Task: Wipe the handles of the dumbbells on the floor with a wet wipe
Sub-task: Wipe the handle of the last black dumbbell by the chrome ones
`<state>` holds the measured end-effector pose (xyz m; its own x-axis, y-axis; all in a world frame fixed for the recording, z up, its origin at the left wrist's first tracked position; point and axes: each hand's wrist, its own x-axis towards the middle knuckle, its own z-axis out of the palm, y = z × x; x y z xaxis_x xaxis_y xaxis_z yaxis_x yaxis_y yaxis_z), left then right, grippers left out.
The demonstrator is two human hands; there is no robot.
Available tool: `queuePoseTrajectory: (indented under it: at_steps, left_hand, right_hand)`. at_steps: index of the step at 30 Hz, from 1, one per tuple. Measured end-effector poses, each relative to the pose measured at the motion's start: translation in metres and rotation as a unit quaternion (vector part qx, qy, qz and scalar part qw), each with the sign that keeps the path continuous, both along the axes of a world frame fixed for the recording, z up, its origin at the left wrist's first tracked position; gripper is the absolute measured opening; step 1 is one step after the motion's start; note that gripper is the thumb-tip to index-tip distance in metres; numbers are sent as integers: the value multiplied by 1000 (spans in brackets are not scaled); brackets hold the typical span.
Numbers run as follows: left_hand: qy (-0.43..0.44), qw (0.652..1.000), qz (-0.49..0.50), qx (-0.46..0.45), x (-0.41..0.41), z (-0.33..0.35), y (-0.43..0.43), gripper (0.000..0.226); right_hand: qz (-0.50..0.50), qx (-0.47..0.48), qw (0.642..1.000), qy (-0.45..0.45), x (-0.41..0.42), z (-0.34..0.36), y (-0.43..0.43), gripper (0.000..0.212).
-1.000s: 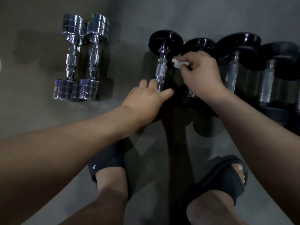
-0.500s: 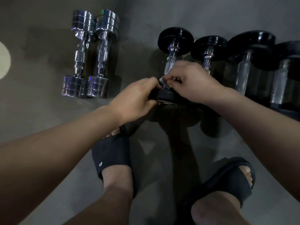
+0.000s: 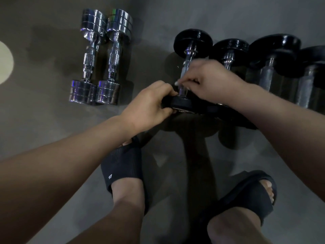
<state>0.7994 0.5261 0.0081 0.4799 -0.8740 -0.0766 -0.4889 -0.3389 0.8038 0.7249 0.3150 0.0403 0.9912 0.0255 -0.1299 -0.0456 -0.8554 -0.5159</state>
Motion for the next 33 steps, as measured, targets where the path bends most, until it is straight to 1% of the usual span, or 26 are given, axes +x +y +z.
queuePoseTrajectory:
  at_steps: [3, 4, 6, 8, 9, 11, 15, 19, 21, 23, 24, 26, 28, 29, 31, 33]
  left_hand:
    - [27, 999, 26, -14, -3, -1, 4, 37]
    - [38, 999, 33, -17, -4, -1, 5, 37]
    - [54, 998, 38, -20, -4, -1, 7, 38]
    - [51, 998, 37, -18, -2, 0, 7, 37]
    - [47, 998, 35, -15, -1, 1, 6, 36]
    - [44, 998, 32, -8, 1, 2, 5, 36]
    - [40, 999, 24, -11, 2, 4, 5, 35]
    - [38, 999, 20, -4, 2, 4, 6, 32]
    - [39, 999, 17, -5, 3, 6, 7, 30]
    - [47, 999, 19, -8, 7, 10, 6, 25]
    - [69, 997, 34, -3, 9, 11, 4, 21]
    - [113, 988, 100, 18, 12, 15, -5, 15]
    - [134, 977, 164, 26, 15, 16, -17, 19]
    - [159, 971, 177, 19, 16, 18, -22, 23]
    - [215, 962, 169, -4, 18, 19, -32, 29]
    - [236, 958, 163, -15, 20, 17, -38, 20]
  right_hand:
    - [-83, -15, 996, -34, 13, -8, -3, 20]
    - [-89, -16, 995, -31, 13, -10, -2, 20]
    - [-48, 5, 999, -5, 4, -9, 2, 17]
    - [3, 45, 999, 21, -8, -4, 4, 15]
    - [13, 60, 998, 28, -13, -2, 3, 14]
    - [2, 65, 997, 28, -18, -1, -4, 15]
    - [-35, 23, 999, 19, -24, -6, -9, 24]
    - [-54, 43, 997, 16, -23, -4, 5, 15]
    - [-101, 50, 994, 15, -19, -6, 4, 12]
    - [-192, 63, 979, 6, -17, -7, 0, 10]
    - [-237, 80, 968, 1, -15, -7, -2, 11]
    - [-293, 139, 946, -4, -12, -3, 1, 16]
    - [-307, 197, 931, 0, -9, -1, 8, 18]
    - [-307, 226, 924, 5, -9, 1, 12, 18]
    - [-307, 280, 909, 10, -10, 0, 16, 18]
    - [-312, 306, 899, 10, -11, 1, 19, 15]
